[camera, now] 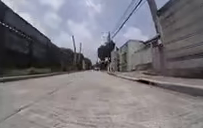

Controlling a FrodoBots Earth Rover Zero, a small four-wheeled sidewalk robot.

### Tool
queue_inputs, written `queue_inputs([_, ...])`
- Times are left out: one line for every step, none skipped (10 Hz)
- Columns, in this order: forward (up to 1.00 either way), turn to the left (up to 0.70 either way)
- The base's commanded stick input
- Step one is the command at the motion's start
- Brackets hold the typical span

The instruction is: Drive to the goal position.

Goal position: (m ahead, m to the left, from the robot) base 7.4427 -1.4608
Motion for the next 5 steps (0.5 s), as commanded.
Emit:
queue_inputs([0.5, 0.01])
queue_inputs([0.5, 0.01])
queue_inputs([0.5, 0.01])
queue_inputs([0.5, 0.01])
queue_inputs([0.5, 0.01])
